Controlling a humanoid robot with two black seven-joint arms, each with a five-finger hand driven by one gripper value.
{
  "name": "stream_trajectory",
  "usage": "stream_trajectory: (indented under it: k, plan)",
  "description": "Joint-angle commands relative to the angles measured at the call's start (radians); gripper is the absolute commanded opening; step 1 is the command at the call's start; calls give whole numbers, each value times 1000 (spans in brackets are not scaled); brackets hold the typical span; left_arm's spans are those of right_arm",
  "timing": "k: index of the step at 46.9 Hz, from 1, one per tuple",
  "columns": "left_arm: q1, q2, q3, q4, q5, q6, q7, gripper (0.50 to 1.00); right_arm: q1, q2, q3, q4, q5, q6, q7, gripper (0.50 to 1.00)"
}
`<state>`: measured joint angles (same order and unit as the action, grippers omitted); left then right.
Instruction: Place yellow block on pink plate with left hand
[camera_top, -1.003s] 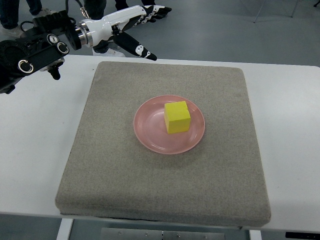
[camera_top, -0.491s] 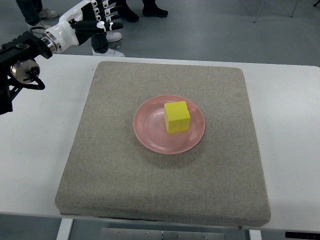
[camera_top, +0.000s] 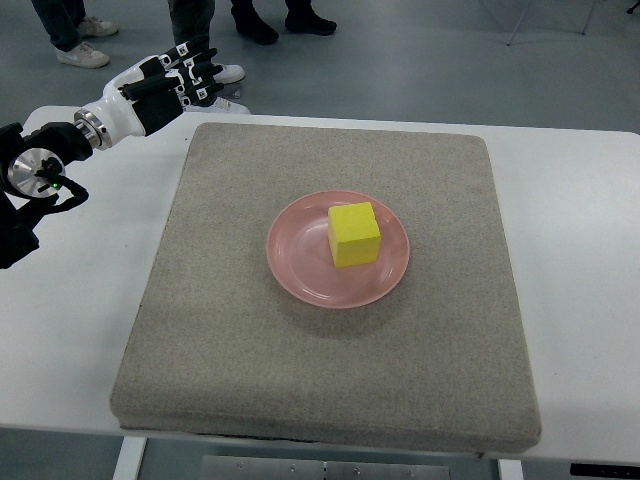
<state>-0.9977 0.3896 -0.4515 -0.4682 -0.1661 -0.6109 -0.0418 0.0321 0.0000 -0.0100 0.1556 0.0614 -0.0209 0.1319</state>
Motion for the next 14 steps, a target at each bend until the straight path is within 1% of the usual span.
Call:
stream_trajectory:
  k: [1, 8, 14]
  plan:
    - [10, 0, -24, 2, -1, 0, 22, 996, 0, 0, 1, 2, 0, 4, 2, 924]
    - [16, 0, -27, 0, -1, 0, 39, 999, 0, 0, 2, 2, 2, 4, 2, 924]
    - [19, 2, -27, 2, -1, 0, 40, 996, 0, 0, 4, 2, 0, -4, 6, 924]
